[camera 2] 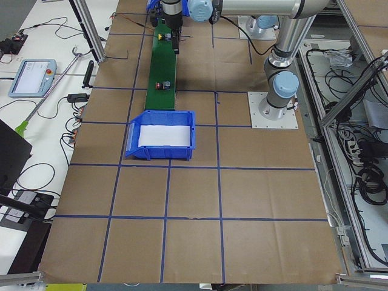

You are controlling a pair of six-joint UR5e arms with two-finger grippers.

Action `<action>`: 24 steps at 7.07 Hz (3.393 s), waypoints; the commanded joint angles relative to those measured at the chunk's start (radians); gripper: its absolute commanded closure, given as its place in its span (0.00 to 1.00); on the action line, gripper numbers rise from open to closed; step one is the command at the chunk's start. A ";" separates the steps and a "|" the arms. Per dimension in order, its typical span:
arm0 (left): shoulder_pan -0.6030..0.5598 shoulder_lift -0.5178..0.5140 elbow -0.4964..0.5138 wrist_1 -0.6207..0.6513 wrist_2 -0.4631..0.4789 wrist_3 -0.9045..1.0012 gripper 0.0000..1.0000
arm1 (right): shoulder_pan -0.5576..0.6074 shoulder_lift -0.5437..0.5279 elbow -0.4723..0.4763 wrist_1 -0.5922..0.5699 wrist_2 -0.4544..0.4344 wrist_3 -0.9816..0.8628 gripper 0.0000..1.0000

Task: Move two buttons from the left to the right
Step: 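Release the red button with the left gripper while the right reaches the yellow button, then grasp the yellow button on the belt with the right gripper and lift, then carry the yellow button into the right bin and lower it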

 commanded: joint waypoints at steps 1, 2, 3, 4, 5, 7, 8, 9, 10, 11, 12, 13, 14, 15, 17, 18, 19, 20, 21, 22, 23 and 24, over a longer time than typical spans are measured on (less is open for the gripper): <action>0.010 0.030 -0.046 0.016 -0.001 0.035 0.01 | 0.018 0.013 0.005 -0.001 0.000 0.045 0.01; 0.010 0.030 -0.046 0.047 0.001 0.045 0.01 | 0.034 0.020 0.002 -0.001 0.002 0.068 0.01; 0.009 0.030 -0.046 0.062 0.001 0.046 0.01 | 0.046 0.034 -0.003 -0.002 0.005 0.069 0.01; 0.016 0.030 -0.043 0.065 -0.001 0.046 0.01 | 0.049 0.043 -0.002 -0.031 0.005 0.069 0.01; 0.032 0.030 -0.034 0.065 -0.001 0.046 0.01 | 0.049 0.057 0.000 -0.036 0.003 0.077 0.01; 0.032 0.030 -0.033 0.064 0.001 0.045 0.01 | 0.049 0.077 0.003 -0.039 0.003 0.082 0.01; 0.032 0.032 -0.033 0.064 0.001 0.042 0.01 | 0.049 0.088 0.003 -0.041 0.000 0.082 0.01; 0.030 0.032 -0.036 0.064 0.001 0.034 0.01 | 0.049 0.097 0.005 -0.042 -0.015 0.082 0.10; 0.030 0.027 -0.033 0.065 0.001 0.028 0.01 | 0.049 0.100 0.003 -0.038 -0.021 0.079 0.28; 0.030 0.029 -0.035 0.064 0.001 0.028 0.01 | 0.049 0.097 -0.003 -0.027 -0.023 0.068 0.61; 0.030 0.026 -0.033 0.065 0.001 0.026 0.01 | 0.049 0.097 -0.005 -0.025 -0.021 0.066 0.93; 0.030 0.029 -0.035 0.064 0.001 0.026 0.01 | 0.048 0.088 -0.017 -0.025 -0.035 0.062 0.96; 0.030 0.030 -0.033 0.065 0.001 0.025 0.01 | 0.045 0.082 -0.052 -0.004 -0.093 0.024 0.97; 0.030 0.026 -0.033 0.064 0.001 0.017 0.01 | 0.028 0.065 -0.101 0.045 -0.109 -0.016 0.97; 0.029 0.027 -0.033 0.064 0.001 0.014 0.01 | -0.116 -0.016 -0.219 0.242 -0.122 -0.106 0.96; 0.027 0.026 -0.033 0.065 0.001 0.011 0.01 | -0.238 -0.047 -0.262 0.331 -0.121 -0.295 0.96; 0.024 0.027 -0.033 0.065 -0.001 0.005 0.01 | -0.353 -0.052 -0.276 0.344 -0.123 -0.423 0.95; 0.024 0.026 -0.033 0.064 0.001 0.003 0.01 | -0.436 -0.047 -0.266 0.340 -0.123 -0.523 0.95; 0.024 0.027 -0.033 0.065 -0.001 0.003 0.01 | -0.495 -0.040 -0.226 0.319 -0.116 -0.542 0.96; 0.024 0.030 -0.035 0.065 -0.001 0.003 0.01 | -0.544 -0.040 -0.137 0.224 -0.106 -0.544 0.96; 0.024 0.030 -0.037 0.065 -0.001 0.006 0.01 | -0.566 -0.041 -0.030 0.102 -0.106 -0.553 0.96; 0.024 0.032 -0.037 0.065 -0.002 0.006 0.01 | -0.580 -0.038 0.059 -0.010 -0.106 -0.562 0.96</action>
